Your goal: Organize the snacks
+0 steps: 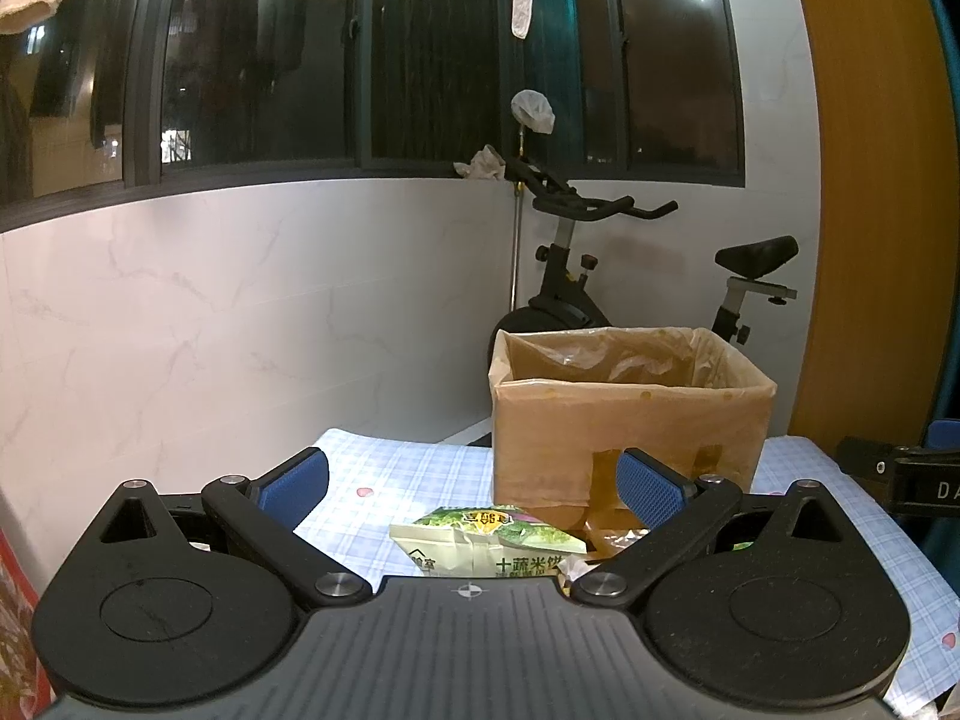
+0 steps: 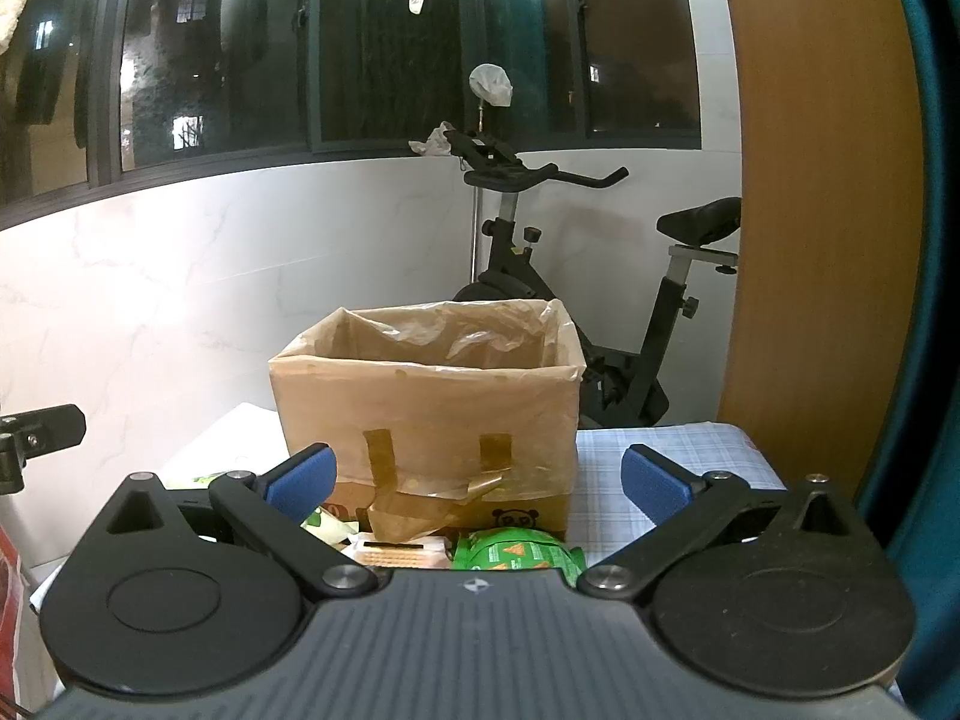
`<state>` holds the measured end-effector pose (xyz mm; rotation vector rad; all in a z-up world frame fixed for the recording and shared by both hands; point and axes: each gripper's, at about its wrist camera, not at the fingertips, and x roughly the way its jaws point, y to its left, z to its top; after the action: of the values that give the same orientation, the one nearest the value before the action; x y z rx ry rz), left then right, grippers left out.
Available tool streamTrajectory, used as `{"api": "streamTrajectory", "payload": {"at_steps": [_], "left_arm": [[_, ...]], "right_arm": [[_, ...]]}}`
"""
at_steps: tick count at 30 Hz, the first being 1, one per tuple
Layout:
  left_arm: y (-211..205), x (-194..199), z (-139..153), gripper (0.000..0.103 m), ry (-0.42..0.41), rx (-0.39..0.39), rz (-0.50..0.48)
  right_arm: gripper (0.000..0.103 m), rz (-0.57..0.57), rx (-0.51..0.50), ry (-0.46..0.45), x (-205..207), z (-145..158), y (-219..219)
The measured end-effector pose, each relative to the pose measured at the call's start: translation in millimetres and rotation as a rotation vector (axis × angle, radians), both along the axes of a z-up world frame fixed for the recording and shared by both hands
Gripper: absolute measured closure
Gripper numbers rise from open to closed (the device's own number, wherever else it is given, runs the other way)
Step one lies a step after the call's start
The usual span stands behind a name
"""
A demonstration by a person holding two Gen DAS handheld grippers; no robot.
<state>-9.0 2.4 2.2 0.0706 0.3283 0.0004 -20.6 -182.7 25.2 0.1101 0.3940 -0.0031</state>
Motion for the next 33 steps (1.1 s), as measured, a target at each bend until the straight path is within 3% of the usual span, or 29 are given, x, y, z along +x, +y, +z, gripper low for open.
{"api": "streamTrajectory", "payload": {"at_steps": [33], "left_arm": [[-1.2,-2.4,-2.1,0.0,0.008,-0.006,0.002]], "right_arm": [[0.0,-0.004,-0.001,-0.001,-0.2,-1.3,0.1]]}}
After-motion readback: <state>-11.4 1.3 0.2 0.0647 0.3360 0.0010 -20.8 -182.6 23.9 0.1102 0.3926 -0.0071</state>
